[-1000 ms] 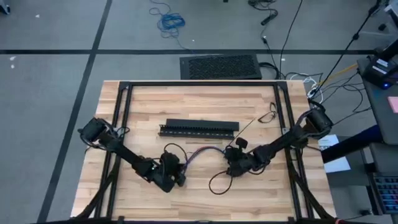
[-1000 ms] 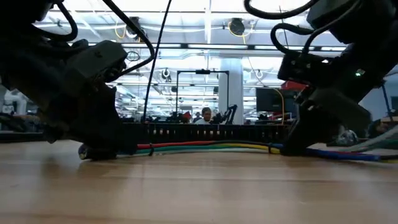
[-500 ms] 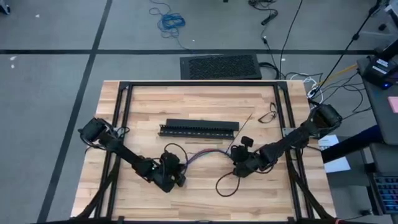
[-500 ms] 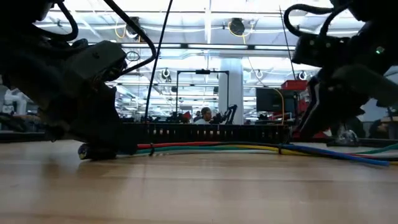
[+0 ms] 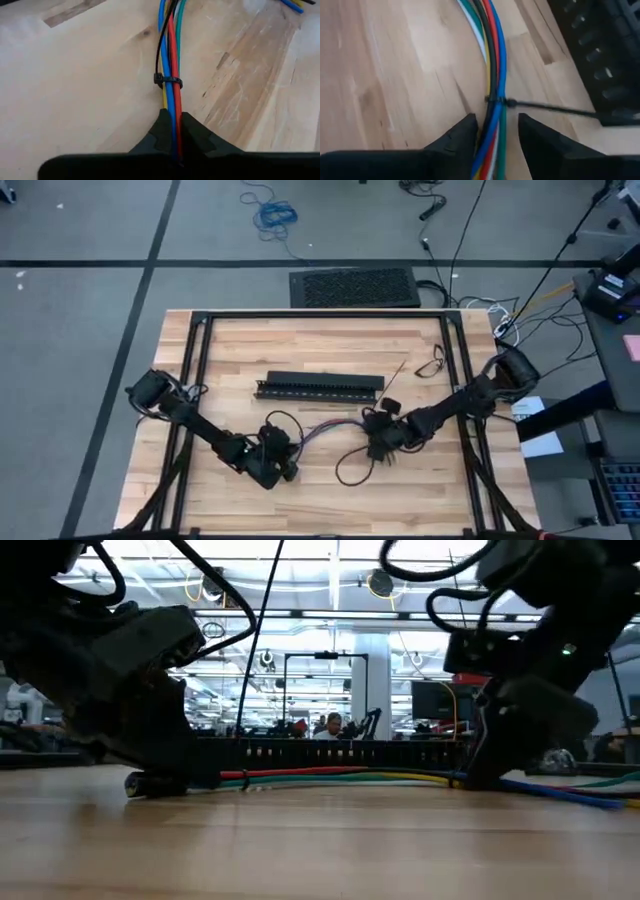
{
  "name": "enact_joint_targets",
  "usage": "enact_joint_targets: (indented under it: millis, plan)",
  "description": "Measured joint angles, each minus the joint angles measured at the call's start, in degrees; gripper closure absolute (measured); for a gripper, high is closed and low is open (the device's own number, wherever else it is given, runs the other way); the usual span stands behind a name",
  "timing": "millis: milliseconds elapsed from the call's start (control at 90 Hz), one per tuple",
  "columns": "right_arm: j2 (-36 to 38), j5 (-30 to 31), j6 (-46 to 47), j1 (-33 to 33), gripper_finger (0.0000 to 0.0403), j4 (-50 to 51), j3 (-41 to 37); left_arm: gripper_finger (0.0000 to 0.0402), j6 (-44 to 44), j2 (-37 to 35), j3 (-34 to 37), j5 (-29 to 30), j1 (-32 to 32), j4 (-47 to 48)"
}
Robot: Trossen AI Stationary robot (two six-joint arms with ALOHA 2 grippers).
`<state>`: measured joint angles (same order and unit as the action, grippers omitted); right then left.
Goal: Ziptie cables
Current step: Put the zip tied cables into the black cable duct
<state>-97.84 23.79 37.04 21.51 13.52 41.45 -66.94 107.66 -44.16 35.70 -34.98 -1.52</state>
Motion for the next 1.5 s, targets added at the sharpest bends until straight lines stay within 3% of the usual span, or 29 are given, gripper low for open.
enact_joint_targets:
  millis: [222,433,767,933,1156,1344,1500]
  plan:
    - [-0.1,-4.3,-3.9,-1.7,0.0386,0.1,0.2,0.0384,2.0,-1.0,0.0,0.0,0.0,0.7]
    - [1.9,-3.7,-5.0,-0.9,0.0397,0.8,-0.1,0.0384,5.5,-4.0,0.0,1.1,-0.3,3.3]
    - [9.1,1.0,-8.4,0.4,0.0402,5.7,0.2,0.0385,11.1,-11.9,-2.6,6.5,0.7,18.9]
    - [9.0,1.6,-16.2,-2.4,0.0402,10.1,4.5,0.0385,15.6,-14.5,-3.0,7.6,3.3,22.3]
    - [9.1,7.8,-24.6,-7.5,0.0402,20.4,13.0,0.0385,20.4,-18.3,-3.0,13.6,8.8,30.0]
    - [9.1,8.2,-29.3,-11.0,0.0402,24.3,16.2,0.0385,27.2,-22.1,-3.0,14.2,12.1,29.3]
    - [9.2,13.8,-32.3,-12.2,0.0402,26.0,17.7,0.0385,31.5,-24.8,-3.1,16.5,13.6,29.3]
